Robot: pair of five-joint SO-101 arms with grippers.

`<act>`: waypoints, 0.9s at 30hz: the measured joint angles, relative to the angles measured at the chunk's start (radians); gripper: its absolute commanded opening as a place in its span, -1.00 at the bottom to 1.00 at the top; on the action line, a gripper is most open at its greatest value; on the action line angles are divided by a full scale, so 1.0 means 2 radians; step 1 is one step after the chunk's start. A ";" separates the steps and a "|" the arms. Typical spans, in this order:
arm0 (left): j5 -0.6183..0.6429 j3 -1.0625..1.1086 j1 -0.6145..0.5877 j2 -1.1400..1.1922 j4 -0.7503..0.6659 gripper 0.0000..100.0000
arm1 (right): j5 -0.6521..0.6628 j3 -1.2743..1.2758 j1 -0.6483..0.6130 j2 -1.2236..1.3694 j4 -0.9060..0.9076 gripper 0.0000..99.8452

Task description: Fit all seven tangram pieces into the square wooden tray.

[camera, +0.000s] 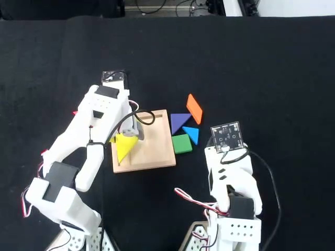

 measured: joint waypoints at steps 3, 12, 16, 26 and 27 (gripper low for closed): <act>0.002 0.000 0.000 0.000 0.000 -0.28 | 0.000 0.000 0.000 0.000 0.000 -0.97; -0.016 -0.001 0.000 0.000 0.000 -0.28 | 0.000 0.000 0.000 0.000 0.000 -0.97; -0.037 -0.017 0.006 0.000 0.000 -0.28 | 0.000 0.000 0.000 0.000 0.000 -0.97; -0.044 -0.028 0.098 0.001 -0.093 -0.29 | 0.000 0.000 0.000 0.000 0.000 -0.97; -0.044 -0.028 0.098 0.007 -0.104 -0.29 | 0.000 0.000 0.000 0.000 0.000 -0.97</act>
